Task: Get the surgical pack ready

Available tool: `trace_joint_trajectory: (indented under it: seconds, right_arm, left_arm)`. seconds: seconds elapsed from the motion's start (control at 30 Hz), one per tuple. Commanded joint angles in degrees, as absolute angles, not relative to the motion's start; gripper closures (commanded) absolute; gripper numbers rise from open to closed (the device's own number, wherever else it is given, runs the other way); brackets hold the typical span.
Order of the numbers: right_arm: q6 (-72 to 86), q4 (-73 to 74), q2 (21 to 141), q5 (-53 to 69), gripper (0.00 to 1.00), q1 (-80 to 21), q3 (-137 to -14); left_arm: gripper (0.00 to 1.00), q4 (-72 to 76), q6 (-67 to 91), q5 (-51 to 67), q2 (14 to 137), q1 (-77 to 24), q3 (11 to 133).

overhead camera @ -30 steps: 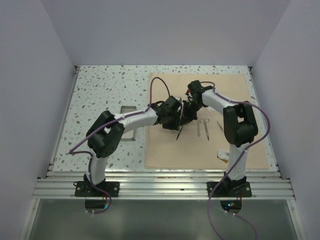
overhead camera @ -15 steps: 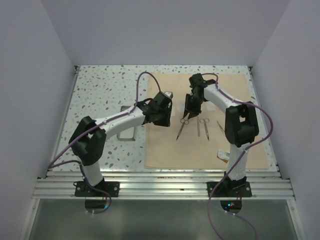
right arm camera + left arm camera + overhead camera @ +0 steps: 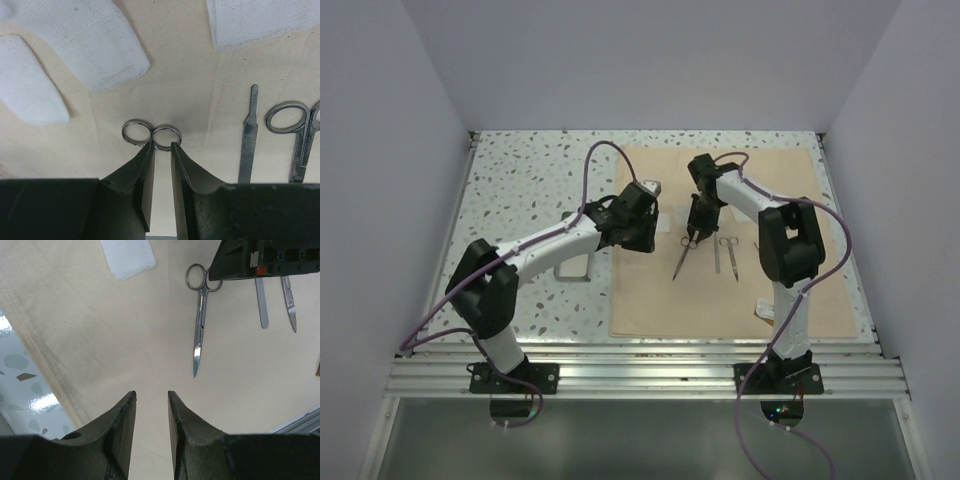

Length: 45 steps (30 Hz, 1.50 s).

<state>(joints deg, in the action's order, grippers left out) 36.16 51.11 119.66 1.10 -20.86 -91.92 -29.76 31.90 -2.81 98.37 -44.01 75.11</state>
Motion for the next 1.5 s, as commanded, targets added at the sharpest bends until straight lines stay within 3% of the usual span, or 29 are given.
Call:
trace_joint_trajectory:
  seconds: [0.0, 0.53, 0.63, 0.77, 1.03, 1.47]
  right_arm:
    - [39.1, 51.8, 120.2, -1.6, 0.77, -21.6, -94.0]
    - [42.5, 51.7, 124.5, -4.5, 0.73, -23.0, -95.9]
    - [42.7, 52.0, 124.4, -7.5, 0.78, -23.2, -94.9]
    - [39.9, 52.1, 122.5, -9.7, 1.0, -23.3, -94.1]
    - [31.0, 46.8, 113.8, -1.6, 1.0, -22.8, -89.6]
    - [29.3, 37.8, 107.2, 9.7, 1.0, -21.0, -82.1]
  left_arm:
    - [0.64, -30.1, 30.8, -3.1, 95.4, -43.9, 75.0]
    - [0.62, -27.5, 31.4, -1.3, 93.5, -43.1, 71.9]
    - [0.59, -26.7, 31.5, -0.4, 93.4, -42.3, 70.8]
    - [0.57, -25.7, 31.5, 2.0, 94.0, -41.7, 70.2]
    - [0.43, -18.6, 29.4, 13.1, 97.2, -41.7, 71.3]
    - [0.51, -6.2, 33.2, 23.2, 103.5, -40.6, 70.1]
